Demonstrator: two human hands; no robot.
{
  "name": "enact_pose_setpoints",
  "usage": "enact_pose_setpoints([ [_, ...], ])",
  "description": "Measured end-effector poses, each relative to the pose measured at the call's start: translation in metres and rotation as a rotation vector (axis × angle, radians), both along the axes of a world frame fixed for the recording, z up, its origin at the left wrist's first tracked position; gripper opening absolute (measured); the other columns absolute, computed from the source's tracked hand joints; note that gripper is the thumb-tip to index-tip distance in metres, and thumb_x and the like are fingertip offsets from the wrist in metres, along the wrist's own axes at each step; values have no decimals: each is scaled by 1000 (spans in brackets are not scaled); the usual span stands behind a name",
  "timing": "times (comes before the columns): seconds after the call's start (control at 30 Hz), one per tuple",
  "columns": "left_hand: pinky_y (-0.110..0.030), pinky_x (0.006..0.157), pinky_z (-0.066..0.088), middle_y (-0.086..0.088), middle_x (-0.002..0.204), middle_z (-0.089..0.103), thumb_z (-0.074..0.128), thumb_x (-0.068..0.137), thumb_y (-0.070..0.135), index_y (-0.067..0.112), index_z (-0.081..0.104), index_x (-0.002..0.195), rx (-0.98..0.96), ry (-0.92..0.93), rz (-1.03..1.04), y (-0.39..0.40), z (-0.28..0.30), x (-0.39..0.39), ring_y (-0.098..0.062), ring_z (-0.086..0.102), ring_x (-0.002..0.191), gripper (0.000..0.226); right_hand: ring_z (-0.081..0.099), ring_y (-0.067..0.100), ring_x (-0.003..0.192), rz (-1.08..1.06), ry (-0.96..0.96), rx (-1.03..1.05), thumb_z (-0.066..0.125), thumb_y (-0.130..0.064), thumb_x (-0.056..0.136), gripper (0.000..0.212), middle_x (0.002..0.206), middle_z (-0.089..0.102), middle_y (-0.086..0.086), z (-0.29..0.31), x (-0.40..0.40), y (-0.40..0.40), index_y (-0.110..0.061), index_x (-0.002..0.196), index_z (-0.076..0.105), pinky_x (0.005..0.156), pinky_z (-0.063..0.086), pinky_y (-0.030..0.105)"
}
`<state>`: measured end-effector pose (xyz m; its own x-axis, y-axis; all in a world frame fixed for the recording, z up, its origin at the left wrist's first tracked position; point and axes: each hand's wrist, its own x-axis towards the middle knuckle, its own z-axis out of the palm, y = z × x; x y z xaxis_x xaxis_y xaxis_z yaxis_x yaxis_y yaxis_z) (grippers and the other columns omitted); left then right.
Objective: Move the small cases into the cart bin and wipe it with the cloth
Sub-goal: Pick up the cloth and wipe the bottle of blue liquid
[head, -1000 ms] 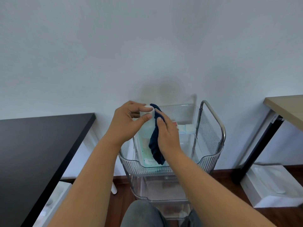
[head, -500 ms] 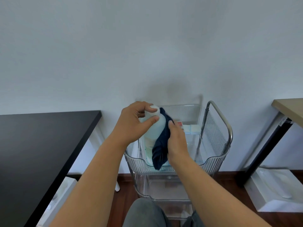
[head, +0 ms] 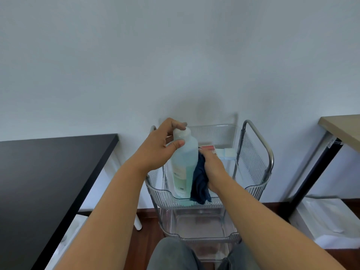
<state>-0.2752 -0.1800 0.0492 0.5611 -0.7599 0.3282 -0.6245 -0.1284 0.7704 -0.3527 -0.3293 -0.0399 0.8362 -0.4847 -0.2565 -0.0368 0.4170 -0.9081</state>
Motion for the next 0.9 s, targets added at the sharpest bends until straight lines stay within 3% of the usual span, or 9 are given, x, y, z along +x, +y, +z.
enact_pose_setpoints([
  [0.07,-52,113,30,21,143,48,53,99,21,44,49,127,139,-174,57,0,2,1,-9,49,119,37,67,30,87,-73,-138,-16,49,-27,89,26,101,72,16,3,-1,5,-20,92,74,75,54,42],
  [0.17,-39,109,36,12,147,45,53,99,26,35,49,139,210,-355,139,-6,5,0,-17,38,126,41,70,22,88,-123,-280,-112,45,-21,91,30,101,74,8,26,8,10,-24,100,73,75,58,37],
  [0.27,-24,92,48,10,121,63,71,88,34,30,66,124,49,-351,221,-9,4,-2,-4,57,105,36,68,20,78,-82,-268,-221,45,-17,90,30,90,75,7,46,21,5,-16,98,74,65,56,32],
  [0.33,-13,79,49,16,104,65,78,80,36,34,71,114,-30,-263,245,-7,4,-1,2,59,89,34,65,25,73,-2,-159,-173,50,-24,88,27,83,71,11,49,25,-4,-12,89,75,64,51,34],
  [0.4,-10,77,49,17,98,64,77,81,34,37,71,112,-26,-248,217,-5,5,0,3,58,86,31,64,25,65,78,-67,-63,56,-32,83,25,75,70,11,46,24,-10,-15,76,74,62,50,33],
  [0.57,-13,89,48,16,117,66,70,89,18,40,67,113,36,-165,112,3,13,3,4,61,105,33,61,26,66,102,98,13,58,-34,79,24,77,66,11,13,17,-4,-12,82,67,60,48,32],
  [0.67,-11,93,47,13,129,63,70,89,18,38,69,114,38,-117,115,9,16,-2,11,55,114,31,65,24,60,41,108,-7,55,-32,82,25,71,71,9,0,10,7,-16,71,72,59,51,32],
  [0.77,-20,86,52,13,117,64,80,77,40,34,75,105,39,-186,269,3,19,-10,1,62,102,30,68,19,67,-44,-60,-15,50,-32,86,30,74,73,3,-3,8,17,-27,70,74,59,53,31],
  [0.9,-37,80,55,8,96,65,82,74,40,30,78,95,30,-317,384,-7,21,-16,-12,64,84,24,67,19,76,-101,-236,-79,47,-33,83,28,83,73,4,21,13,17,-26,83,75,66,54,35],
])
